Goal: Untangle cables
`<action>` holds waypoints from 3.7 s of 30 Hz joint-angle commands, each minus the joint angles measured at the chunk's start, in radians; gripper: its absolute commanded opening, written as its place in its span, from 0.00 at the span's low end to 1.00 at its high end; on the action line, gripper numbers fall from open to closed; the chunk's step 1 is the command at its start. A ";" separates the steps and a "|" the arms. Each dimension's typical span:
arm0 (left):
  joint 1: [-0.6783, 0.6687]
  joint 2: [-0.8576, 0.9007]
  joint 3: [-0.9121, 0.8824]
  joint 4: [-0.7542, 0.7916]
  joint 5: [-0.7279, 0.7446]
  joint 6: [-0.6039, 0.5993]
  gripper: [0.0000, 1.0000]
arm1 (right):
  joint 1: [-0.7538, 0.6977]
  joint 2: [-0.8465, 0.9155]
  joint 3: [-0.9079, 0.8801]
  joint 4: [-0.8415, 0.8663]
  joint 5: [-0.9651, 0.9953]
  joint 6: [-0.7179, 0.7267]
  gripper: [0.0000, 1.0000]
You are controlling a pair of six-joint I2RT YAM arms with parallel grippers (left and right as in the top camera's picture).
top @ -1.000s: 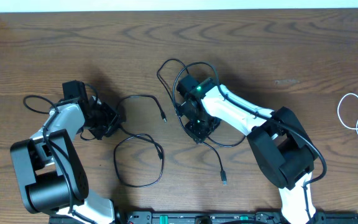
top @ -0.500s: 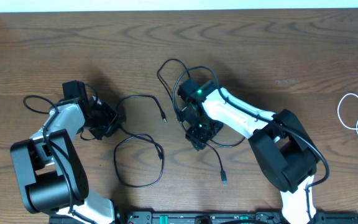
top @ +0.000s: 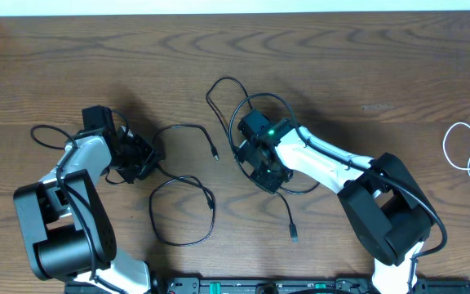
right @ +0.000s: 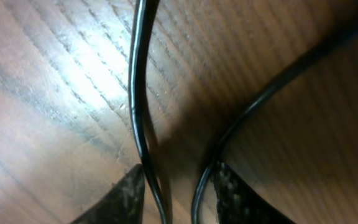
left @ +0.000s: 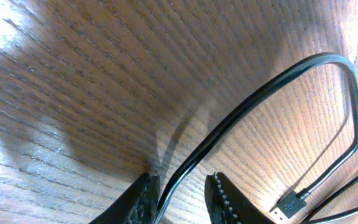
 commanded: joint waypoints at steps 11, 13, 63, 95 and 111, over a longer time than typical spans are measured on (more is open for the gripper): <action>-0.009 0.116 -0.088 -0.026 -0.168 0.006 0.47 | 0.005 0.126 -0.083 0.016 0.045 -0.058 0.01; -0.009 0.116 -0.088 -0.031 -0.168 0.006 0.48 | 0.005 0.126 -0.083 0.015 0.064 -0.057 0.01; -0.109 -0.549 -0.061 -0.148 0.031 0.136 0.73 | -0.273 -0.011 -0.060 -0.042 -0.566 -0.227 0.23; -0.721 -0.192 -0.110 0.018 -0.079 -0.134 0.72 | -0.480 -0.024 -0.163 -0.126 -0.422 -0.044 0.63; -0.814 0.020 -0.110 0.393 0.021 -0.231 0.67 | -0.450 -0.024 -0.439 0.087 -0.754 -0.048 0.64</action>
